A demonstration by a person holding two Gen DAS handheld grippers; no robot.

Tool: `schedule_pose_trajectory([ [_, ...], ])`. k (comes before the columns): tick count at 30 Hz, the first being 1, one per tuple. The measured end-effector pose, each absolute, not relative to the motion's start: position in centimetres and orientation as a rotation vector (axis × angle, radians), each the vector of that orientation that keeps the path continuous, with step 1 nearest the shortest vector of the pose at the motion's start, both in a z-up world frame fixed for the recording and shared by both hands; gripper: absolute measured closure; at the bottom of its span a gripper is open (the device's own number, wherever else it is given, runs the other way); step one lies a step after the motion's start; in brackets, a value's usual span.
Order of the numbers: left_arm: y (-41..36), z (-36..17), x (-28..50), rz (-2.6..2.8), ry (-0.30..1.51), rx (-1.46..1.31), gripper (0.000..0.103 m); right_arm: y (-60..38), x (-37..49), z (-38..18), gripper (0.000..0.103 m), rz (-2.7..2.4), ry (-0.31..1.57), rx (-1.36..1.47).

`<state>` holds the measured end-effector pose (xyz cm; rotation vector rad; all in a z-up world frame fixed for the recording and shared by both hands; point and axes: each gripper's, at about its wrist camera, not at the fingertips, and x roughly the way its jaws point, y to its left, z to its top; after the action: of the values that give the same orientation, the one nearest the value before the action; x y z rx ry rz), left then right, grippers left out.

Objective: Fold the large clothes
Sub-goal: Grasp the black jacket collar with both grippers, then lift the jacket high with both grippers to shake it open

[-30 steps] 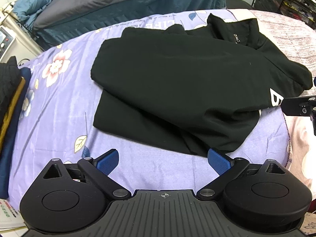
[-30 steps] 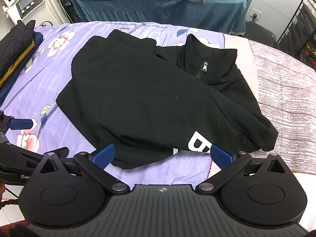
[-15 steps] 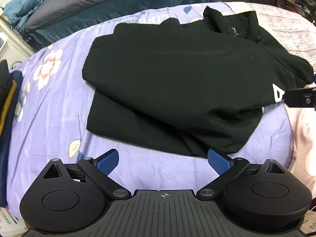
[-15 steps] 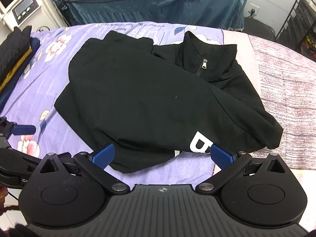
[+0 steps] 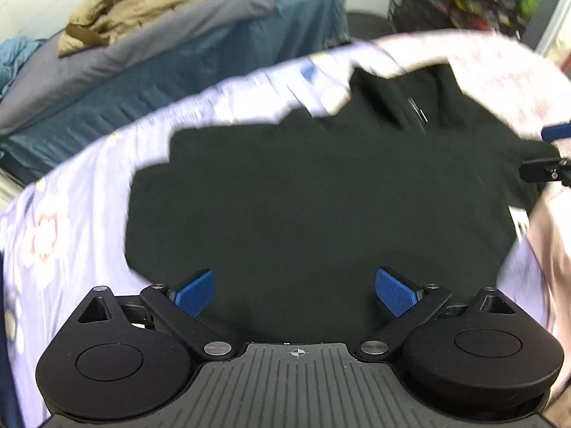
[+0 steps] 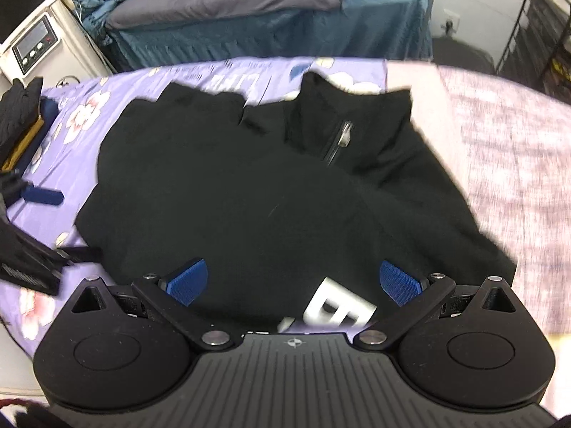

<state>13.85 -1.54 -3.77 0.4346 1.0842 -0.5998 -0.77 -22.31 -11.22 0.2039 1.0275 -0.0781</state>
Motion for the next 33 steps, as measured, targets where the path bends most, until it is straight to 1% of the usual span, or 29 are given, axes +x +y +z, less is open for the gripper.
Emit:
schedule_pose_trajectory([
  [4,-1.7,-3.4,18.3,-0.599,1.034,0.337,0.000,-26.9,2.3,-12.5,0.001,-0.143,0.937,0.141],
  [7,-2.8,-4.4,19.4,-0.617,1.029,0.315,0.000,-30.5,5.4,-13.9,0.001,-0.189,0.902,0.140],
  [8,-3.4,-4.8,19.6,-0.634,1.029,0.318,0.000,-31.6,6.2,-14.4,0.002,-0.186,0.891,0.152],
  [9,-3.9,-5.1,19.8,-0.645,1.030,0.323,0.000,-32.8,7.3,-15.2,0.006,-0.179,0.884,0.160],
  [11,-5.2,-5.8,20.3,-0.678,1.025,0.325,0.000,-34.2,9.0,-16.8,0.008,-0.186,0.908,0.181],
  [12,-6.0,-5.9,20.9,-0.699,1.019,0.326,0.000,-34.6,9.7,-17.5,0.010,-0.168,0.924,0.189],
  [13,-6.9,-6.1,21.4,-0.719,1.013,0.329,0.000,-34.7,10.3,-18.5,0.020,-0.137,0.948,0.185],
  [14,-8.0,-6.2,22.0,-0.736,1.007,0.334,0.000,-34.6,10.5,-19.4,0.027,-0.122,0.975,0.177],
  [15,-9.0,-6.3,22.3,-0.752,1.001,0.339,0.000,-34.5,10.6,-20.1,0.039,-0.118,1.004,0.179],
  [16,-10.4,-6.7,22.9,-0.779,0.992,0.349,0.000,-34.1,10.4,-20.4,0.044,-0.132,1.010,0.176],
  [17,-11.4,-7.0,23.3,-0.798,0.987,0.362,0.000,-33.6,9.7,-20.1,0.049,-0.137,0.977,0.160],
  [18,-12.6,-7.5,23.8,-0.824,0.982,0.386,0.000,-32.9,8.8,-19.6,0.064,-0.131,0.942,0.149],
  [19,-13.9,-8.0,24.1,-0.852,0.976,0.418,0.000,-32.5,8.0,-19.2,0.086,-0.127,0.924,0.148],
  [22,-16.9,-9.6,24.2,-0.969,0.969,0.549,0.000,-31.0,4.3,-17.1,0.089,-0.095,0.853,0.214],
  [24,-17.6,-10.0,23.5,-1.097,0.958,0.620,0.000,-30.1,1.4,-15.4,0.089,-0.098,0.800,0.272],
  [28,-18.9,-10.1,21.8,-1.285,0.873,0.790,0.000,-29.1,-3.8,-13.0,0.090,-0.162,0.718,0.403],
  [30,-20.3,-10.6,21.8,-1.386,0.927,0.817,0.000,-28.5,-5.7,-12.2,0.090,-0.173,0.709,0.457],
  [33,-22.4,-12.2,21.1,-1.517,1.033,0.915,0.000,-25.2,-6.9,-11.2,0.090,-0.152,0.715,0.367],
])
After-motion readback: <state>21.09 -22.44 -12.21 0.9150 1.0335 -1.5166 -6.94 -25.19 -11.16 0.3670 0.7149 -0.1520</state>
